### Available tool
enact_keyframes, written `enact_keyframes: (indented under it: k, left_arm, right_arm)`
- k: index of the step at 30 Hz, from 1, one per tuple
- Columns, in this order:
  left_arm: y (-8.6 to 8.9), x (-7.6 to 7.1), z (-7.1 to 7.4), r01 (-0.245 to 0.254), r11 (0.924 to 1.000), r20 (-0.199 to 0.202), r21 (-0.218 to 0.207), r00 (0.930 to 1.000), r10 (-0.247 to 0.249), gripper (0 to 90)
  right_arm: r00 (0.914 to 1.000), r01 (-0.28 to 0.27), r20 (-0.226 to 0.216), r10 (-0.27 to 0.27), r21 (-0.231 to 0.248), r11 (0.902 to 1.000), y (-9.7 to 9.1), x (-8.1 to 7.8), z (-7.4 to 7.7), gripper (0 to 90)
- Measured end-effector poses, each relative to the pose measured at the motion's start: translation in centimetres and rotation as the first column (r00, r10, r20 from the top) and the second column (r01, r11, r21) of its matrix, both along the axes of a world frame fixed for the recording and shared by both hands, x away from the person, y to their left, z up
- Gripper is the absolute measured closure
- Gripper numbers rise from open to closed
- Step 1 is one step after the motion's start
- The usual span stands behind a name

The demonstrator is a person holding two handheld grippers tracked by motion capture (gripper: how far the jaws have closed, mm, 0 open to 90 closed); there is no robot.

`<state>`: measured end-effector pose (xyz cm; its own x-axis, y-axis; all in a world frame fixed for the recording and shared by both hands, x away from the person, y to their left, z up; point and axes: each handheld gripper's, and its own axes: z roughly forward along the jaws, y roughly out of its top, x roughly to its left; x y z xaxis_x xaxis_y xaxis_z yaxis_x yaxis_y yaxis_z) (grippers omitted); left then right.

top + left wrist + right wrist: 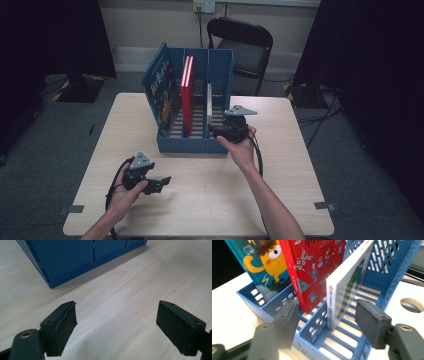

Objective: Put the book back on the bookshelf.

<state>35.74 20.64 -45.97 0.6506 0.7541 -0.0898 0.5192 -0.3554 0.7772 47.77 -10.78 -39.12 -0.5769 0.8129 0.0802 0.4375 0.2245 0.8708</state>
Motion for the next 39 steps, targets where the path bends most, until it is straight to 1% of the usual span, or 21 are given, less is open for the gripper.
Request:
enact_keyframes:
  k: [3, 4, 5, 10, 13, 14, 18, 19, 20, 21, 25, 26, 27, 29, 30, 32, 33, 34, 36, 38, 39]
  left_arm:
    - [0.0, 0.0, 0.0, 0.006, 1.0000, 0.008, 0.000, 0.9999, -0.006, 16.3]
    - [0.0, -0.1, 0.0, 0.014, 0.9999, 0.004, -0.009, 0.9999, -0.014, 16.4]
    - [0.1, -0.1, 0.0, 0.022, 0.9997, 0.009, -0.008, 0.9997, -0.022, 16.4]
    - [0.2, 0.0, 0.0, 0.013, 0.9999, 0.017, -0.002, 0.9998, -0.013, 16.5]
    - [0.3, 0.0, 0.0, 0.006, 0.9999, 0.022, 0.008, 0.9997, -0.007, 16.5]
    - [0.3, 0.0, -0.1, 0.004, 1.0000, 0.017, 0.006, 0.9999, -0.004, 16.5]
    - [0.1, 0.1, -0.3, 0.005, 0.9997, 0.013, 0.024, 0.9999, -0.005, 16.5]
    - [0.0, 0.0, -0.2, 0.002, 0.9997, 0.010, 0.024, 0.9999, -0.002, 16.5]
    - [0.0, 0.0, -0.2, 0.002, 0.9997, 0.010, 0.024, 0.9999, -0.002, 16.5]
    - [0.0, 0.0, -0.2, -0.002, 0.9999, 0.014, 0.016, 0.9999, 0.002, 16.5]
    - [0.2, 0.1, -0.3, -0.023, 0.9995, -0.003, 0.019, 0.9997, 0.024, 16.4]
    - [0.2, 0.2, -0.3, -0.027, 0.9994, 0.001, 0.021, 0.9996, 0.027, 16.5]
    - [0.3, 0.2, -0.3, -0.032, 0.9992, -0.006, 0.022, 0.9995, 0.032, 16.5]
    - [0.3, 0.1, -0.4, -0.037, 0.9992, -0.009, 0.014, 0.9993, 0.037, 16.4]
    - [0.3, 0.1, -0.4, -0.036, 0.9992, -0.009, 0.016, 0.9993, 0.036, 16.4]
    - [0.2, 0.1, -0.4, -0.033, 0.9992, -0.011, 0.022, 0.9994, 0.033, 16.4]
    - [0.1, 0.1, -0.4, -0.032, 0.9992, -0.008, 0.024, 0.9994, 0.032, 16.4]
    - [0.1, 0.1, -0.3, -0.026, 0.9993, -0.004, 0.026, 0.9997, 0.026, 16.4]
    - [0.0, 0.1, -0.3, -0.017, 0.9989, 0.004, 0.043, 0.9998, 0.017, 16.4]
    - [-0.1, 0.0, -0.5, -0.024, 0.9993, -0.004, 0.029, 0.9997, 0.024, 16.4]
    - [0.0, 0.0, -0.6, -0.024, 0.9991, -0.001, 0.035, 0.9997, 0.024, 16.4]
  right_arm:
    - [1.0000, -0.001, 0.005, 0.001, 0.001, 1.0000, -0.9, -0.9, 0.2, 31.8]
    - [0.9999, 0.006, 0.010, -0.006, 0.008, 0.9999, -1.8, -1.7, 0.3, 31.0]
    - [0.9999, 0.006, 0.010, -0.006, 0.008, 0.9999, -1.8, -1.7, 0.3, 31.0]
    - [0.9993, 0.026, 0.026, -0.026, 0.029, 0.9992, -4.3, -3.4, 0.8, 30.2]
    - [0.9988, 0.031, 0.037, -0.031, 0.019, 0.9994, -5.6, -4.6, 1.0, 29.3]
    - [0.9989, 0.036, 0.030, -0.036, 0.014, 0.9993, -6.5, -5.4, 0.9, 29.0]
    - [0.9986, 0.045, 0.028, -0.045, -0.007, 0.9990, -7.7, -6.4, 0.8, 28.6]
    - [0.9980, 0.057, 0.029, -0.057, -0.009, 0.9983, -8.7, -7.3, 0.6, 28.4]
    - [0.9980, 0.057, 0.029, -0.057, -0.009, 0.9983, -8.7, -7.3, 0.6, 28.4]
    - [0.9971, 0.068, 0.034, -0.068, -0.009, 0.9976, -9.2, -7.7, 0.4, 28.4]
    - [0.9958, 0.091, -0.012, -0.091, 0.005, 0.9958, -11.3, -9.0, -0.6, 28.4]
    - [0.9941, 0.106, -0.023, -0.106, -0.007, 0.9943, -12.3, -9.5, -1.4, 27.6]
    - [0.9941, 0.106, -0.023, -0.106, -0.007, 0.9943, -12.3, -9.5, -1.4, 27.6]
    - [0.9923, 0.120, -0.027, -0.121, -0.027, 0.9924, -13.2, -10.0, -2.2, 25.7]
    - [0.9902, 0.134, -0.036, -0.135, -0.023, 0.9907, -13.8, -10.2, -2.7, 24.8]
    - [0.9866, 0.153, -0.051, -0.155, -0.027, 0.9878, -14.6, -10.4, -3.8, 23.6]
    - [0.9828, 0.170, -0.062, -0.174, -0.058, 0.9837, -15.3, -10.5, -4.6, 22.5]
    - [0.9828, 0.170, -0.062, -0.174, -0.058, 0.9837, -15.3, -10.5, -4.6, 22.5]
    - [0.9767, 0.199, -0.068, -0.204, -0.069, 0.9776, -16.2, -10.4, -5.2, 21.5]
    - [0.9700, 0.220, -0.090, -0.226, -0.072, 0.9729, -16.5, -10.2, -5.7, 21.0]
    - [0.9696, 0.220, -0.093, -0.226, -0.077, 0.9725, -16.5, -10.2, -5.9, 20.9]
